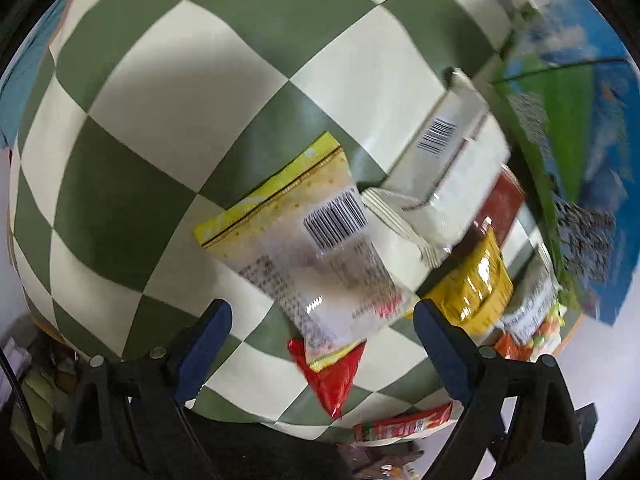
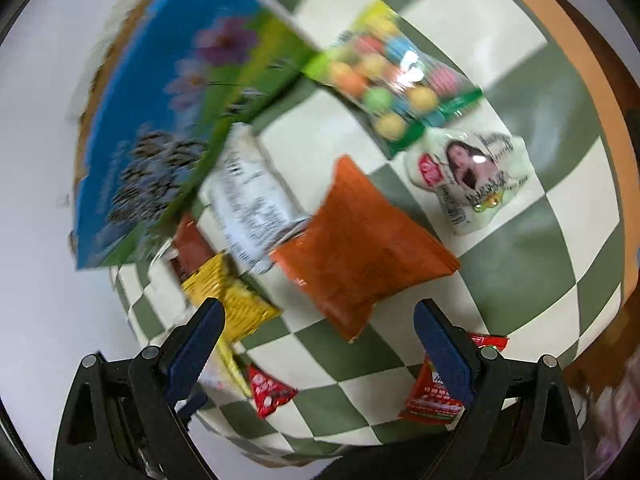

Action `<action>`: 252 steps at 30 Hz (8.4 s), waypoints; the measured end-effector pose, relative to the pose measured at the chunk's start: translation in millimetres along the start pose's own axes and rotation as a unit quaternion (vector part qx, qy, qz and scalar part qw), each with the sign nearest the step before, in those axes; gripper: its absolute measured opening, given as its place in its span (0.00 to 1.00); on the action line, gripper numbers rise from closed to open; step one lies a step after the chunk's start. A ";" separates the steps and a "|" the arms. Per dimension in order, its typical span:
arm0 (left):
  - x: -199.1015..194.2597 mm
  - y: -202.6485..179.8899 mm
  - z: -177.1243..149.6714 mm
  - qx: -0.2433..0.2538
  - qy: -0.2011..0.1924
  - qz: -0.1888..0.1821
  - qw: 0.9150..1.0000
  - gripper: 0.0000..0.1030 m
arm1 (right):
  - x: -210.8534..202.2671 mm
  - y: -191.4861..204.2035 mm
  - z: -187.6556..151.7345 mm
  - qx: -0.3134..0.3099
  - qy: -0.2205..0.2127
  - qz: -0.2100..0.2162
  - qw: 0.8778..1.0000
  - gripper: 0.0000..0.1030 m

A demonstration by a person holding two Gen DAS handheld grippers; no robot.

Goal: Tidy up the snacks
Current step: 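Grasp the white-yellow packet with the left gripper while the right grasps the orange packet, then lower both packets into the box and release them, then grasp the yellow packet with the left gripper while the right grasps the white packet, then place both packets into the box and open both grippers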

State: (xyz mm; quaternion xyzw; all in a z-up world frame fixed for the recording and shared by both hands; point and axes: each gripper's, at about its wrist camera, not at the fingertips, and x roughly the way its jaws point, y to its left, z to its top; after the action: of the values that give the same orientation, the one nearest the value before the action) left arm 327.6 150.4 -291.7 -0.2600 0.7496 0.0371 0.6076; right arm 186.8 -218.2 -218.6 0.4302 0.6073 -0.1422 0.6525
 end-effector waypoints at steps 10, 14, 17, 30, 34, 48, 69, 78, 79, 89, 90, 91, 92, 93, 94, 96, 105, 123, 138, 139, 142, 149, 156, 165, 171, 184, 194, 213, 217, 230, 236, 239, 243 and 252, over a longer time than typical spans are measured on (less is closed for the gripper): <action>26.0 -43.1 16.7 0.087 -0.028 0.081 0.993 0.79 | 36.6 22.3 23.4 -0.098 -0.014 -0.078 0.992 0.66; 32.4 -66.2 -2.6 0.217 -0.059 0.147 0.963 0.70 | 40.7 48.3 4.6 -0.256 0.007 -0.128 0.958 0.62; 39.4 -77.0 -19.0 0.300 -0.071 0.193 0.932 0.70 | 51.1 68.7 -17.1 -0.375 0.031 -0.190 0.907 0.62; 41.7 -71.5 -12.1 0.219 -0.061 0.173 0.958 0.70 | 41.5 81.4 -8.9 -0.292 -0.012 -0.182 0.939 0.84; 40.6 -66.7 -28.2 0.239 -0.078 0.176 0.952 0.56 | 59.0 65.4 -10.8 -0.285 -0.013 -0.200 0.938 0.70; 35.0 -43.8 -43.0 0.264 -0.098 0.180 0.943 0.46 | 96.3 74.2 -59.4 -0.364 -0.017 -0.211 0.907 0.64; -133.0 -159.7 -112.2 0.362 -0.193 0.047 0.911 0.41 | -58.3 135.3 -36.1 -0.379 -0.066 -0.003 0.923 0.49; -147.0 -289.0 -38.5 0.412 -0.211 0.071 0.884 0.41 | -95.2 203.4 83.1 -0.389 -0.133 -0.047 0.910 0.49; -143.8 -298.1 -24.3 0.410 -0.210 0.081 0.884 0.41 | -91.2 210.3 98.3 -0.390 -0.130 -0.059 0.910 0.49; -86.3 -339.2 101.9 0.406 -0.159 0.171 0.884 0.43 | -32.9 250.5 216.7 -0.374 -0.093 -0.156 0.909 0.49; -80.7 -340.7 112.5 0.404 -0.151 0.174 0.885 0.43 | -30.1 251.2 222.6 -0.371 -0.093 -0.162 0.910 0.50; -75.9 -342.3 121.3 0.403 -0.145 0.181 0.885 0.43 | -26.4 252.7 227.2 -0.369 -0.090 -0.166 0.910 0.50; -71.0 -343.6 129.0 0.401 -0.140 0.190 0.885 0.43 | -21.2 253.9 234.2 -0.365 -0.084 -0.174 0.911 0.54; -66.0 -343.8 136.0 0.400 -0.133 0.197 0.885 0.43 | -15.1 254.6 239.8 -0.361 -0.074 -0.180 0.912 0.59; -62.9 -343.2 139.9 0.399 -0.127 0.195 0.887 0.44 | -10.5 254.9 242.7 -0.359 -0.064 -0.181 0.913 0.78; -61.3 -341.8 147.6 0.391 -0.119 0.174 0.896 0.59 | 2.7 258.3 246.3 -0.349 -0.058 -0.183 0.917 0.94; -65.7 -333.8 148.0 0.365 -0.106 0.110 0.918 0.93 | 17.0 258.5 244.3 -0.335 -0.043 -0.177 0.924 0.94; -106.9 -290.2 63.6 0.361 -0.166 0.073 0.915 0.93 | -24.4 217.5 166.6 -0.336 -0.091 -0.162 0.923 0.94; -174.5 -238.0 -47.0 0.383 -0.264 0.047 0.884 0.93 | -113.9 186.2 61.2 -0.351 -0.181 -0.114 0.912 0.94; -177.6 -234.6 -54.2 0.385 -0.271 0.048 0.881 0.93 | -119.9 183.1 53.7 -0.349 -0.186 -0.107 0.912 0.94; -184.1 -223.8 -72.1 0.386 -0.280 0.042 0.878 0.93 | -133.9 174.4 33.0 -0.344 -0.197 -0.090 0.914 0.94; -175.7 -190.5 -97.6 0.386 -0.277 0.049 0.879 0.93 | -138.4 138.0 -3.7 -0.317 -0.183 -0.050 0.929 0.94; -74.0 -159.1 -88.1 0.376 -0.165 0.107 0.906 0.93 | -76.5 85.1 -6.5 -0.259 -0.096 -0.024 0.961 0.58; 49.4 -153.6 -54.4 0.344 -0.044 0.127 0.929 0.62 | -16.3 62.7 7.0 -0.217 -0.045 -0.039 0.974 0.60; 32.9 -124.0 -49.9 0.312 -0.063 0.114 0.941 0.50 | 31.3 86.5 12.7 -0.214 -0.042 -0.062 0.974 0.61; 39.0 -103.1 -63.0 0.308 -0.042 0.119 0.943 0.50 | 72.2 99.6 -34.9 -0.360 -0.016 -0.150 0.921 0.52; 67.1 -104.2 -68.2 0.313 -0.027 0.132 0.940 0.56 | 79.6 58.6 -52.6 -0.318 0.031 -0.132 0.938 0.74; -19.1 -115.3 -81.3 0.321 -0.060 0.059 0.943 0.48 | 35.9 86.7 -79.8 -0.323 -0.036 -0.058 0.944 0.53; -77.0 -153.5 -81.5 0.337 -0.093 0.007 0.937 0.48 | -16.9 105.9 -62.6 -0.343 -0.065 -0.022 0.937 0.53; -109.2 -304.5 0.9 0.337 -0.060 -0.018 0.940 0.49 | -106.2 189.3 88.4 -0.372 -0.118 -0.031 0.920 0.53; -66.0 -334.4 35.6 0.303 -0.011 -0.003 0.953 0.49 | -69.9 193.3 143.4 -0.361 -0.053 -0.068 0.929 0.53; -48.5 -337.6 38.9 0.301 0.008 0.010 0.953 0.49 | -50.4 189.7 153.8 -0.360 -0.028 -0.078 0.929 0.53; -29.6 -339.7 38.1 0.302 0.040 0.024 0.952 0.49 | -30.8 182.8 155.8 -0.365 -0.006 -0.103 0.925 0.54; -15.1 -336.3 42.1 0.304 0.029 0.051 0.951 0.88 | -3.8 187.0 155.8 -0.375 0.032 -0.143 0.915 0.92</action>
State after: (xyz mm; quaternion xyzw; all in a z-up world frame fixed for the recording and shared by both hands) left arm 513.3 -118.7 -201.0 -0.0252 0.7546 -0.1695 0.6334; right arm 422.9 -223.7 -159.2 0.0668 0.6914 0.0180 0.7192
